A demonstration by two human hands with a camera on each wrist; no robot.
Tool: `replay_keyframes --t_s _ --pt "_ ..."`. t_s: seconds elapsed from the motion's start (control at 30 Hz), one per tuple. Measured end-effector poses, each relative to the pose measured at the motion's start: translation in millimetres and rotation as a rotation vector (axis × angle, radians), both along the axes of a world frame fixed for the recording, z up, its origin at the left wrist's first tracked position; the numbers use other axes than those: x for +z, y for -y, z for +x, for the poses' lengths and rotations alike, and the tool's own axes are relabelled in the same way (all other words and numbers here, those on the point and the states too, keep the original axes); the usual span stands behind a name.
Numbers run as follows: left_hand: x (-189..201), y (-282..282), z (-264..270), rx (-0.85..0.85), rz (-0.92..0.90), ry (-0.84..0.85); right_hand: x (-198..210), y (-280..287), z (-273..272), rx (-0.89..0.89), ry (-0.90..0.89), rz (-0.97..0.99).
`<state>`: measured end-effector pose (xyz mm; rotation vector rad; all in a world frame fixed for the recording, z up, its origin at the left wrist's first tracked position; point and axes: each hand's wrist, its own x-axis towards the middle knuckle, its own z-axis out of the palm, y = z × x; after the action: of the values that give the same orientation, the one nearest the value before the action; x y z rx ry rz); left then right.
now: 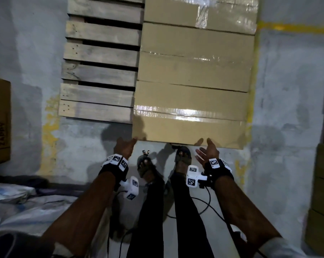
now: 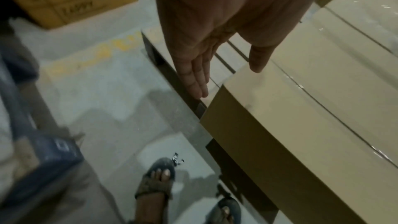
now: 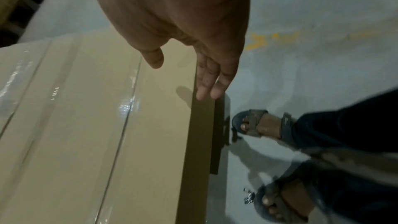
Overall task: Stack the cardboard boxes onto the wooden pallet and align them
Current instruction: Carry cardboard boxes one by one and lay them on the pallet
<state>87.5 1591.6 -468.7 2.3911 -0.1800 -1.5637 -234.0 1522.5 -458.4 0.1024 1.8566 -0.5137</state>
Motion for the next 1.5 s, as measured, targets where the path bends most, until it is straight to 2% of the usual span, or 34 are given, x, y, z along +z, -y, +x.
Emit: replay_keyframes --t_s 0.07,0.17,0.27,0.33,0.4,0.43,0.5,0.6,0.73,1.03,1.2,1.3,1.5 --pt "37.4 -5.4 7.5 -0.21 -0.032 0.088 26.5 0.0 -10.8 0.13 -0.026 -0.015" --pt "94.9 -11.3 8.6 -0.39 -0.084 0.109 69.3 -2.1 -17.9 0.446 -0.082 -0.09" --pt "144.7 -16.5 6.7 -0.545 -0.107 0.099 125.5 -6.5 -21.6 0.982 -0.226 -0.211" --pt "175.5 -19.3 2.8 -0.599 -0.134 0.079 165.8 -12.6 -22.2 1.325 -0.254 -0.25" --pt "213.3 -20.5 -6.4 -0.676 -0.152 0.079 201.1 -21.7 -23.5 1.568 -0.267 -0.277" --pt "228.4 -20.7 -11.9 -0.712 -0.17 0.088 215.2 -25.7 -23.5 1.63 -0.272 -0.279" --pt "256.6 -21.6 -24.3 -0.746 -0.228 0.085 242.7 -36.2 -27.1 1.639 -0.273 -0.314" --pt "289.4 -21.6 -47.2 -0.797 -0.312 0.073 277.4 -56.2 -40.7 1.547 -0.315 -0.408" --pt "319.6 -25.1 -82.0 -1.018 -0.344 0.004 309.3 -86.9 -80.3 1.503 -0.381 -0.415" --pt "353.5 -22.0 -167.2 -1.284 -0.422 0.042 323.9 -148.2 -212.8 1.359 -0.443 -0.339" --pt "367.5 -15.5 -258.9 -1.372 -0.471 0.09 328.3 -182.8 -311.4 1.246 -0.472 -0.372" --pt "372.5 -13.3 -339.3 -1.431 -0.5 0.081 334.6 -201.2 -379.1 1.163 -0.478 -0.41" --pt "391.2 -5.2 -490.1 -1.57 -0.578 0.002 354.4 -218.4 -479.8 1.008 -0.527 -0.458"
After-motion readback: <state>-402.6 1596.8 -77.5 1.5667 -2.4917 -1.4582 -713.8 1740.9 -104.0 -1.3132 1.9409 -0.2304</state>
